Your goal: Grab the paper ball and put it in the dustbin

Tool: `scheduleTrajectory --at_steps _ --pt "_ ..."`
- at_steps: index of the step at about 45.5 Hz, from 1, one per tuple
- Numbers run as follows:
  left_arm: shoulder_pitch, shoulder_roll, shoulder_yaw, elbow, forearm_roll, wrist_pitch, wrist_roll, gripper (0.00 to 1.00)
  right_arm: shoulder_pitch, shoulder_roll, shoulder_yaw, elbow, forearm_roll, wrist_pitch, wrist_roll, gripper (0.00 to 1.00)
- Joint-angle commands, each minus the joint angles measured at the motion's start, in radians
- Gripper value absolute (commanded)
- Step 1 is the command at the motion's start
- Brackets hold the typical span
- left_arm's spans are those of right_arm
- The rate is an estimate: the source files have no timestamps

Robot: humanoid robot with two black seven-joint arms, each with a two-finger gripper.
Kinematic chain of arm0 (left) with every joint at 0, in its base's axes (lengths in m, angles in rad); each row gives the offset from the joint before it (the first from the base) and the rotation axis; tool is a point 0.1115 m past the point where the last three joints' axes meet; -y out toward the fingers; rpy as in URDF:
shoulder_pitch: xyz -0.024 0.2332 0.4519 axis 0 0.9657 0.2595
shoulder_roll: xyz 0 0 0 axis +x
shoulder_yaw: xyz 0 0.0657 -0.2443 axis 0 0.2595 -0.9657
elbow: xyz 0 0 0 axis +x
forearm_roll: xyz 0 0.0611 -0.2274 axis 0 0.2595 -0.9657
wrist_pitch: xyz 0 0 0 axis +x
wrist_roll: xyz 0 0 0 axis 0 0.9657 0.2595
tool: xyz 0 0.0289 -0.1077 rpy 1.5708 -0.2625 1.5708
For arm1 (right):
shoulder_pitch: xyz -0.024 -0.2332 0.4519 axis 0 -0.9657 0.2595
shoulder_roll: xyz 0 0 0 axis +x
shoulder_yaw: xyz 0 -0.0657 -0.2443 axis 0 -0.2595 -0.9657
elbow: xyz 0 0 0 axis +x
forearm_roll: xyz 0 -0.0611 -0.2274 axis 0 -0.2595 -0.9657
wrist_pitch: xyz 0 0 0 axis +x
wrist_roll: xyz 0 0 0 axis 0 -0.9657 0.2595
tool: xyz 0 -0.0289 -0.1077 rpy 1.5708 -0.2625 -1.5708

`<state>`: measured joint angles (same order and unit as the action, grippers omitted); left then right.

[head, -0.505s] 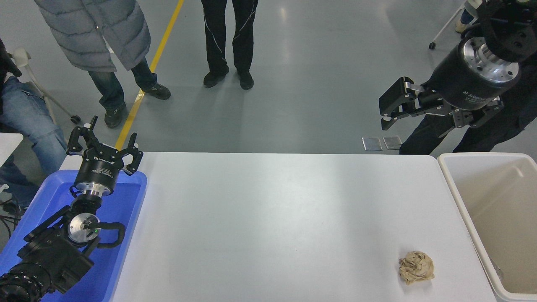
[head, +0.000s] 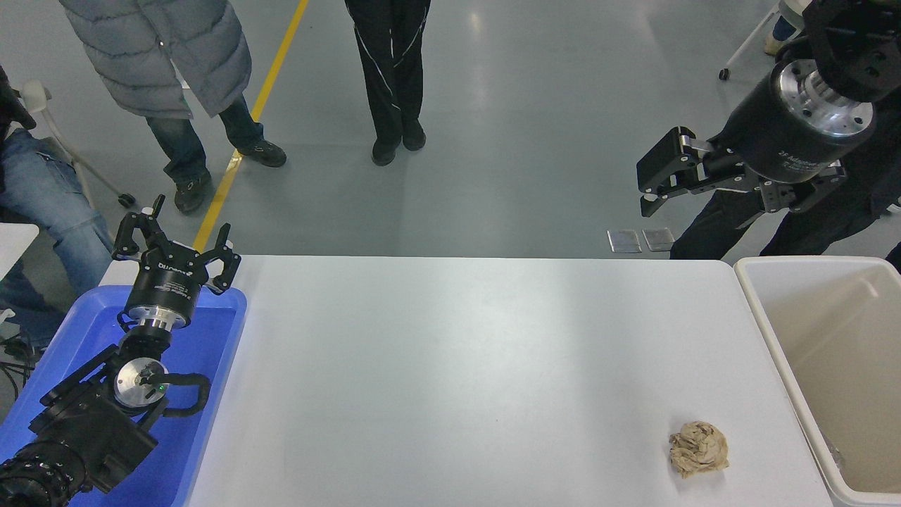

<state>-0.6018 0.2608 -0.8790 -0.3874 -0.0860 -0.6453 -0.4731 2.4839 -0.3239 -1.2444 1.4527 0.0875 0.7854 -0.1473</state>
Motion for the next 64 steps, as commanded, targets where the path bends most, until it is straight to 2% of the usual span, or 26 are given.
scheduleTrajectory --at_steps 1,45,64 --pt "0.0 0.0 0.0 -0.001 0.0 0.001 -0.001 0.98 -0.002 0.0 0.002 0.0 0.0 0.0 0.0 1.0" --pt "0.0 0.0 0.0 -0.001 -0.001 0.001 -0.001 0.98 -0.031 -0.017 -0.027 0.003 0.034 0.0 0.0 1.0" --pt "0.0 0.0 0.0 -0.001 -0.003 0.001 -0.002 0.98 -0.486 -0.031 -0.009 -0.084 0.021 0.0 -0.003 1.0"
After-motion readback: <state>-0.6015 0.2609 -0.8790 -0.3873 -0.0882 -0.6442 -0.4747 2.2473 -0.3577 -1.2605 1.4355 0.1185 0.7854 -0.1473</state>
